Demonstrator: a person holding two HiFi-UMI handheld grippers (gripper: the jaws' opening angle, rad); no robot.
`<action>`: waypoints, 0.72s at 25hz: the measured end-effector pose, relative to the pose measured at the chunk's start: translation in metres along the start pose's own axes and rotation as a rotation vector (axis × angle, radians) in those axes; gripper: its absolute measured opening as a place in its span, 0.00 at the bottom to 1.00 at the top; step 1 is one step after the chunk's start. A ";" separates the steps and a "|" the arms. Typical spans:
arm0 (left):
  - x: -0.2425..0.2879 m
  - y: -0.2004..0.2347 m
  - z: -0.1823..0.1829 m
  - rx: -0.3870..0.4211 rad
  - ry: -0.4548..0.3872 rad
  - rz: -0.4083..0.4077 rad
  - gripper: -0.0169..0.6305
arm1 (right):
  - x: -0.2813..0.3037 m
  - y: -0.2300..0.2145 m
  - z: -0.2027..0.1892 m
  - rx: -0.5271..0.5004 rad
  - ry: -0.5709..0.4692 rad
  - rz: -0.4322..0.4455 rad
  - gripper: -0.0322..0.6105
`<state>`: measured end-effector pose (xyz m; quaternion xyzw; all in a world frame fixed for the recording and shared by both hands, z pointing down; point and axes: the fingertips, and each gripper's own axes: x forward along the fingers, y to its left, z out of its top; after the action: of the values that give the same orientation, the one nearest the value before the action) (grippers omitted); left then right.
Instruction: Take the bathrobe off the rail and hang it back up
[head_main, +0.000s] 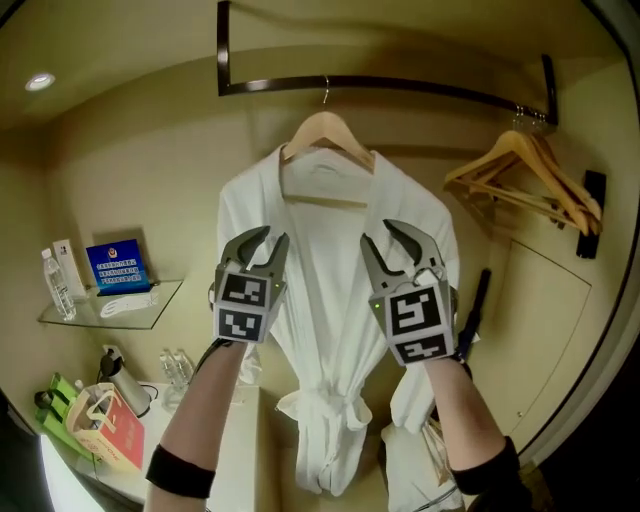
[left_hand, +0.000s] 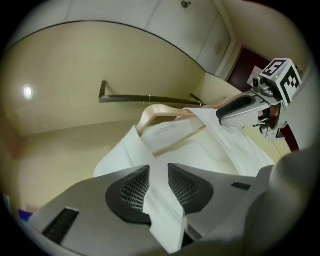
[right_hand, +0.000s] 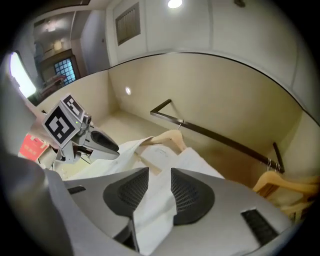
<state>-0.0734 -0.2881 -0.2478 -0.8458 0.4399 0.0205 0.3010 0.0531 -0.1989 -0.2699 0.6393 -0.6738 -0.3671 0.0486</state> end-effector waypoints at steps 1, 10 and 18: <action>0.007 0.007 0.010 0.028 -0.008 0.007 0.23 | 0.006 -0.006 0.007 -0.033 0.001 -0.006 0.31; 0.057 0.037 0.084 0.278 -0.056 0.045 0.42 | 0.054 -0.048 0.048 -0.355 0.044 -0.100 0.49; 0.094 0.042 0.105 0.345 -0.042 0.015 0.44 | 0.099 -0.061 0.054 -0.492 0.121 -0.080 0.52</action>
<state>-0.0235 -0.3201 -0.3830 -0.7776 0.4369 -0.0356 0.4507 0.0571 -0.2594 -0.3835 0.6553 -0.5342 -0.4829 0.2282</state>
